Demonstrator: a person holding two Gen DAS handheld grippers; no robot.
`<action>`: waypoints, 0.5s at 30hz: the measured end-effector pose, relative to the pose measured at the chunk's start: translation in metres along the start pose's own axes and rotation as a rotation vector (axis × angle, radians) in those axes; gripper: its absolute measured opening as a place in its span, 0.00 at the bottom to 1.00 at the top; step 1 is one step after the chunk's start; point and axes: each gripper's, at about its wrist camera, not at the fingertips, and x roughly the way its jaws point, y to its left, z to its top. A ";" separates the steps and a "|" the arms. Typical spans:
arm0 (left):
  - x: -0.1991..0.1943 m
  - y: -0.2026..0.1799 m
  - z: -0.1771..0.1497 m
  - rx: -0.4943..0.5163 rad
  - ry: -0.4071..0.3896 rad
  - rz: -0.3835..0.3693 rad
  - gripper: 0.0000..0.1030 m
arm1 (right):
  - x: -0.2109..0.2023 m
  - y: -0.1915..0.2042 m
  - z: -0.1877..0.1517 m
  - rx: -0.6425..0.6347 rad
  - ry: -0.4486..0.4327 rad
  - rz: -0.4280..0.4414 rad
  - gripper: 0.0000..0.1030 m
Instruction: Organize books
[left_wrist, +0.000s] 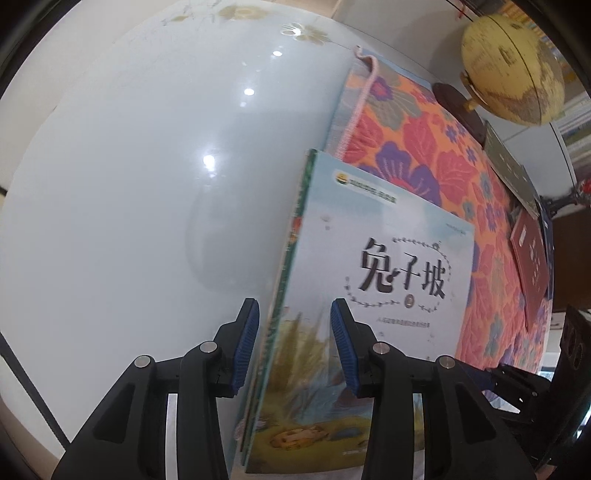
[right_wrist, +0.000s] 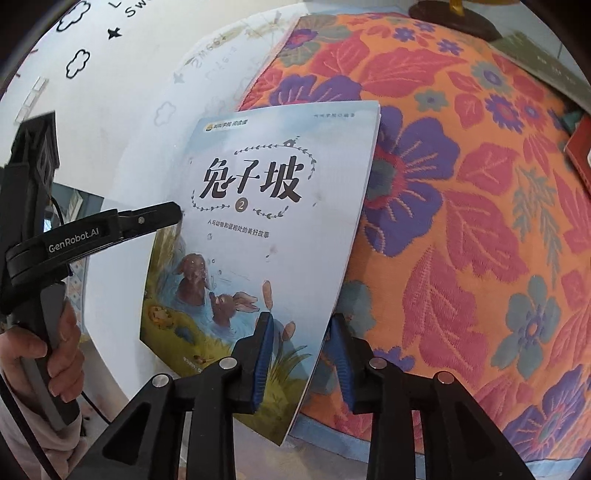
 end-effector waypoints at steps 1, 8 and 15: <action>0.000 0.000 0.000 0.002 0.001 -0.003 0.37 | 0.000 0.000 0.000 0.005 -0.002 0.004 0.31; -0.017 0.019 0.005 -0.075 -0.085 0.035 0.37 | -0.003 -0.004 0.004 0.003 0.001 -0.006 0.32; 0.001 0.011 0.013 -0.024 0.002 0.009 0.42 | 0.000 0.005 0.008 -0.005 0.003 -0.024 0.33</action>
